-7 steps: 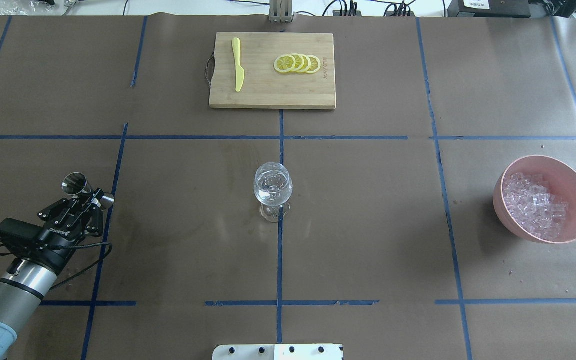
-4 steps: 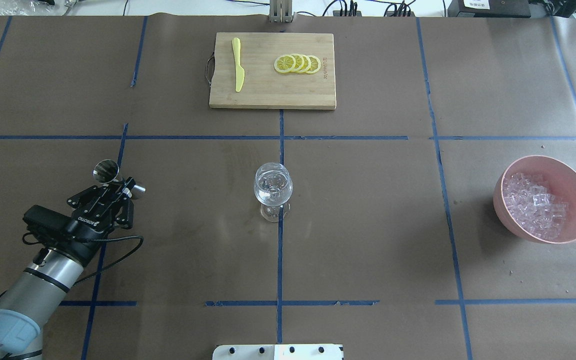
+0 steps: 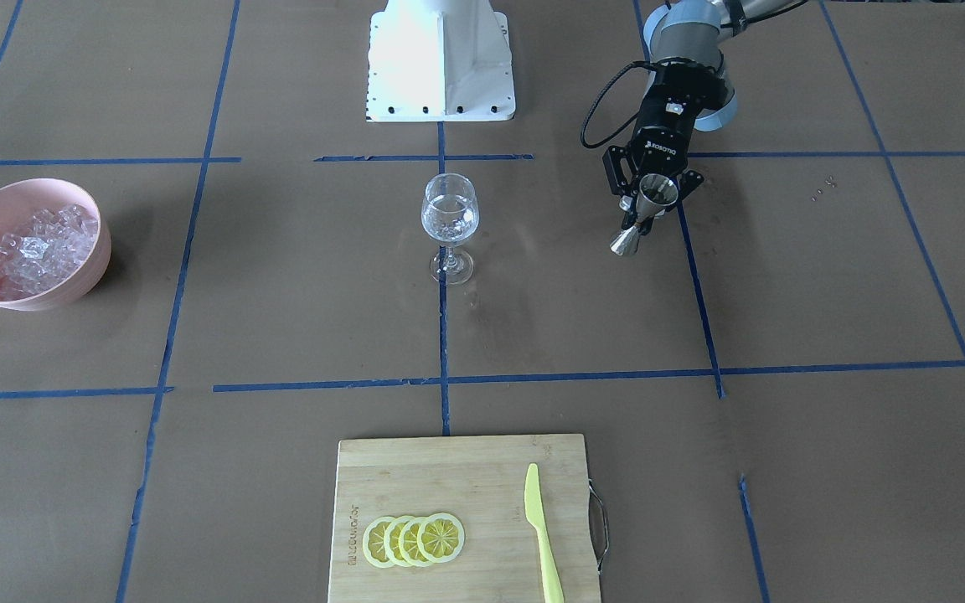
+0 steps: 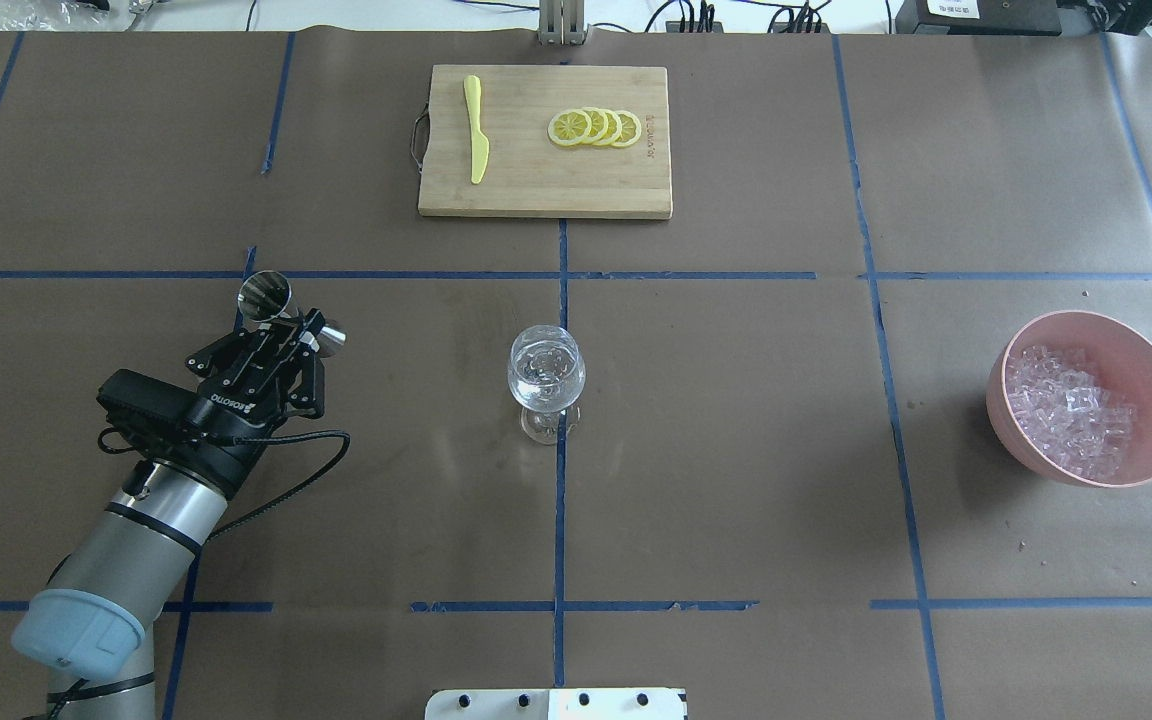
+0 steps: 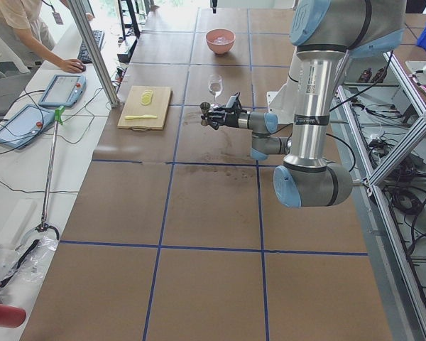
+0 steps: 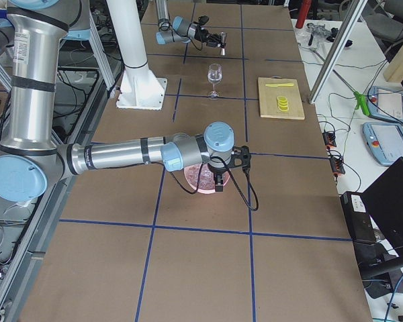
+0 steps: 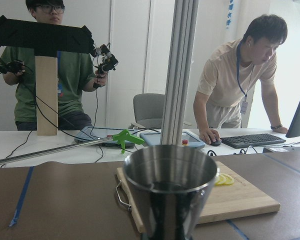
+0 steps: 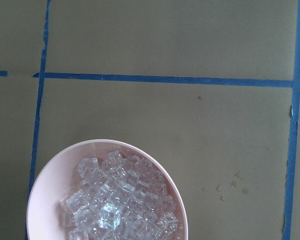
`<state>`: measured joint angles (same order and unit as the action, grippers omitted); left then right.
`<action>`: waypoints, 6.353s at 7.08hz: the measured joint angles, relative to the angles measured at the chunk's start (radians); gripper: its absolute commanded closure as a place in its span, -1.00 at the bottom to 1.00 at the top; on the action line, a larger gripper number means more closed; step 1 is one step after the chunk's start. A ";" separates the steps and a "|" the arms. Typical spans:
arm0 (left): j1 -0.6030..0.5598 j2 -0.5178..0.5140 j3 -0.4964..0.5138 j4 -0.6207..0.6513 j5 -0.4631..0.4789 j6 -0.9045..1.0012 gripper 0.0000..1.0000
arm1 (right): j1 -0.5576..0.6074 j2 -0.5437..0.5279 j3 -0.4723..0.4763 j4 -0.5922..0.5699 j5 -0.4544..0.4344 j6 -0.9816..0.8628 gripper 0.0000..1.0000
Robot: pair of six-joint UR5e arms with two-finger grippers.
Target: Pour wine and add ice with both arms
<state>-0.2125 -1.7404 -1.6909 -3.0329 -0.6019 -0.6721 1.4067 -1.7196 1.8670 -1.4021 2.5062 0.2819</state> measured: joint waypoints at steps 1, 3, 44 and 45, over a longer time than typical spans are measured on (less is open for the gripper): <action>0.000 -0.017 -0.012 0.034 -0.001 0.001 1.00 | 0.000 0.000 0.001 0.000 0.000 -0.001 -1.00; 0.007 -0.040 -0.027 0.059 -0.001 0.008 1.00 | 0.000 0.000 0.001 0.000 -0.002 -0.001 -1.00; -0.020 -0.383 -0.304 1.382 -0.235 0.965 1.00 | 0.000 0.003 -0.009 -0.002 -0.059 -0.001 -1.00; -0.022 -0.390 -0.305 1.409 -0.235 1.008 1.00 | 0.000 0.003 -0.010 -0.002 -0.059 0.000 -1.00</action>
<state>-0.2342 -2.1305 -1.9963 -1.6234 -0.8366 0.3357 1.4067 -1.7165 1.8575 -1.4039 2.4467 0.2817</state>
